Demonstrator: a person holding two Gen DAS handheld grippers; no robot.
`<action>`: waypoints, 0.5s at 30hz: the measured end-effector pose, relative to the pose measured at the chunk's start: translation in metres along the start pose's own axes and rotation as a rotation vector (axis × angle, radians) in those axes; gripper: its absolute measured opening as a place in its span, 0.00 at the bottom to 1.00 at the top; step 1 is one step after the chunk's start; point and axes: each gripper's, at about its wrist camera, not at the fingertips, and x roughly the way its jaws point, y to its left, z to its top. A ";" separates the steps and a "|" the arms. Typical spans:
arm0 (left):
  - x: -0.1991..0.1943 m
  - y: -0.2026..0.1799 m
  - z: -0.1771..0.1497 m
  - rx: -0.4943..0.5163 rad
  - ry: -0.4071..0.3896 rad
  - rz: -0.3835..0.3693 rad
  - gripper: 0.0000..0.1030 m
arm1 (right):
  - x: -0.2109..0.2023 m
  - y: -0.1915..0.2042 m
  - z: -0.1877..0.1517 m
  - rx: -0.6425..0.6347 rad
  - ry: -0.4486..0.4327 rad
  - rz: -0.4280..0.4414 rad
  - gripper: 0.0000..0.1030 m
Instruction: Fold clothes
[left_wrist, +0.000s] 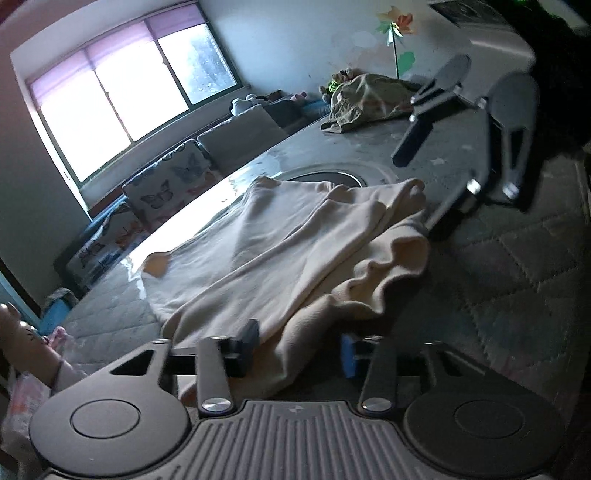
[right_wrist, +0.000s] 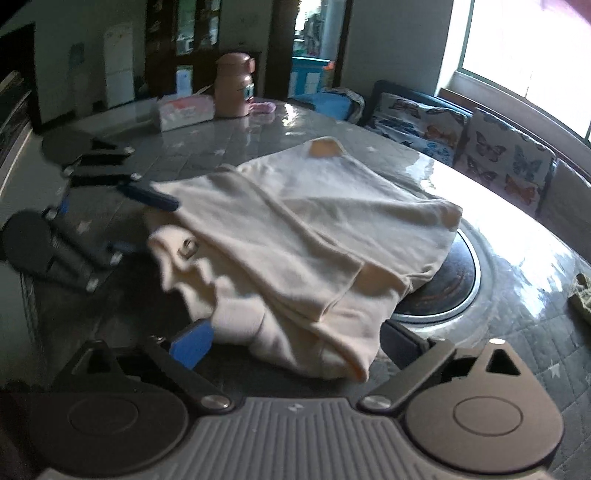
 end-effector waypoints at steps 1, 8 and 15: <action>0.000 0.001 0.001 -0.014 -0.002 -0.006 0.25 | 0.000 0.003 -0.001 -0.016 -0.002 0.003 0.97; 0.006 0.036 0.019 -0.214 0.000 -0.025 0.11 | 0.003 0.018 0.000 -0.096 -0.028 0.004 0.97; 0.012 0.055 0.029 -0.280 -0.003 -0.039 0.11 | 0.018 0.020 0.010 -0.108 -0.042 -0.019 0.78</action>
